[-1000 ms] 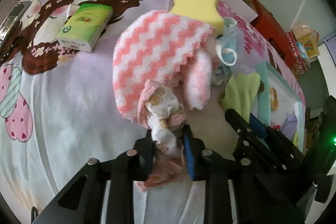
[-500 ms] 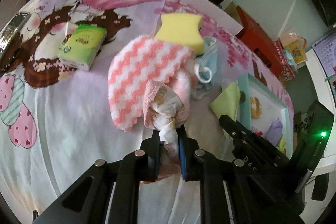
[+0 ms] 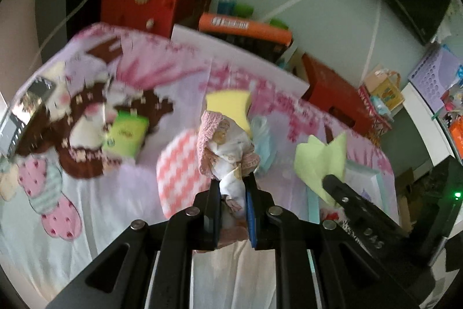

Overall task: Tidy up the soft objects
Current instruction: 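Lift and carry the socks and green cloth over the white tray, then open both grippers to release the socks and green cloth in the tray, then move both tools back toward the pink knit cloth and sponge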

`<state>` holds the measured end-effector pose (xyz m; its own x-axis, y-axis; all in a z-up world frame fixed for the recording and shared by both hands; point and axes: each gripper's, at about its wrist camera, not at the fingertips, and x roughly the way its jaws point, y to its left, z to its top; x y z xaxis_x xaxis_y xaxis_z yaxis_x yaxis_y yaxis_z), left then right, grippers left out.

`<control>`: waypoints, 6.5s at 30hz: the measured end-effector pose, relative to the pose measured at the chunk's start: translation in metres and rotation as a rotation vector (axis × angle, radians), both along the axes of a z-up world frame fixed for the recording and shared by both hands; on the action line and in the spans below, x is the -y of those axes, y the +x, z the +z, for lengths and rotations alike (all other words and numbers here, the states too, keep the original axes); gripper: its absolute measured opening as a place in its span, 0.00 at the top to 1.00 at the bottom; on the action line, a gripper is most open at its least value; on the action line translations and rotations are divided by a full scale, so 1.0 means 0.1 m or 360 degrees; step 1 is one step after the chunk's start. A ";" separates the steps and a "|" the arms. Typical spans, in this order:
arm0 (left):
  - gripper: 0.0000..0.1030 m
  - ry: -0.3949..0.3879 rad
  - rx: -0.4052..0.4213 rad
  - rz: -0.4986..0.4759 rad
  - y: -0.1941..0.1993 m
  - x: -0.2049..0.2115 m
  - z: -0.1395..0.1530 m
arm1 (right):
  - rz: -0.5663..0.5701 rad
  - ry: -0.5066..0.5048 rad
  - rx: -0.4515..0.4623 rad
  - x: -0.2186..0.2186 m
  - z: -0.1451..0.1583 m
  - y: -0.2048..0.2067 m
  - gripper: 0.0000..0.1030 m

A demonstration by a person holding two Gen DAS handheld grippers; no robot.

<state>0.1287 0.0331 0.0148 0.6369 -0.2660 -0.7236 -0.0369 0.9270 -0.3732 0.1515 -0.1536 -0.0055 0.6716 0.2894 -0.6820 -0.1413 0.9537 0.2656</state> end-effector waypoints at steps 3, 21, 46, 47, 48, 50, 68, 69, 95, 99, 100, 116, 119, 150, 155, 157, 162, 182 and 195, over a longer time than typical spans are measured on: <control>0.85 0.0032 0.0065 0.0004 -0.01 0.01 0.10 | -0.0022 0.0026 0.0077 0.07 0.14 -0.05 0.91; 0.85 0.0117 0.0262 -0.0293 0.13 0.77 0.25 | -0.0475 0.0051 0.0145 1.09 0.32 -0.09 0.91; 0.85 0.0183 0.0137 -0.0665 0.47 1.83 0.00 | -0.1060 -0.0079 0.0049 2.17 0.18 -0.33 0.91; 0.85 0.0180 0.0138 -0.0675 0.48 1.88 -0.04 | -0.1062 -0.0078 0.0041 2.19 0.17 -0.33 0.91; 0.85 0.0177 0.0136 -0.0689 0.48 1.92 -0.07 | -0.1062 -0.0081 0.0036 2.20 0.16 -0.33 0.91; 0.85 0.0171 0.0121 -0.0723 0.50 2.01 -0.15 | -0.1070 -0.0085 0.0024 2.22 0.14 -0.32 0.91; 0.44 0.0110 0.0044 -0.0852 0.49 2.22 -0.33 | -0.1045 -0.0072 -0.0103 2.25 -0.05 -0.25 0.87; 0.43 0.0107 0.0037 -0.0847 0.50 2.20 -0.33 | -0.1044 -0.0072 -0.0113 2.26 -0.06 -0.24 0.85; 0.02 0.0356 -0.0047 -0.0503 0.72 1.79 -0.44 | -0.1006 -0.0172 -0.0268 2.20 -0.20 -0.18 0.00; 0.02 0.0372 -0.0051 -0.0506 0.71 1.78 -0.45 | -0.0999 -0.0180 -0.0286 2.19 -0.21 -0.17 0.00; 0.02 0.0375 -0.0054 -0.0509 0.71 1.79 -0.45 | -0.0997 -0.0183 -0.0290 2.19 -0.21 -0.16 0.00; 0.02 0.0398 -0.0091 -0.0530 0.69 1.77 -0.46 | -0.0967 -0.0173 -0.0316 2.15 -0.24 -0.12 0.00; 0.02 0.0404 -0.0101 -0.0522 0.69 1.75 -0.46 | -0.0960 -0.0164 -0.0306 2.13 -0.22 -0.12 0.00; 0.02 0.0439 -0.0252 0.0104 0.60 -0.18 -0.17 | -0.0267 0.0034 -0.0083 0.43 0.00 0.18 0.00; 0.02 0.0414 -0.0278 0.0203 0.56 -0.50 -0.20 | -0.0215 0.0054 -0.0101 0.22 -0.04 0.20 0.00; 0.02 0.0396 -0.0290 0.0230 0.55 -0.59 -0.21 | -0.0184 0.0073 -0.0121 0.12 -0.08 0.22 0.00; 0.02 0.0344 -0.0314 0.0267 0.55 -0.75 -0.26 | -0.0089 0.0025 -0.0164 -0.18 -0.19 0.26 0.00; 0.02 0.0260 -0.0472 0.0349 0.67 -1.15 -0.60 | 0.0066 -0.0001 -0.0312 -0.87 -0.58 0.34 0.00; 0.02 0.0273 -0.0515 0.0314 0.79 -1.14 -0.77 | 0.0180 -0.0080 -0.0312 -1.21 -0.71 0.35 0.02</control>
<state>0.2074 0.1468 -0.0619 0.3963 -0.0196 -0.9179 -0.3100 0.9382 -0.1539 0.1862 -0.0326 -0.0765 0.4900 0.3173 -0.8119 -0.1981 0.9476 0.2508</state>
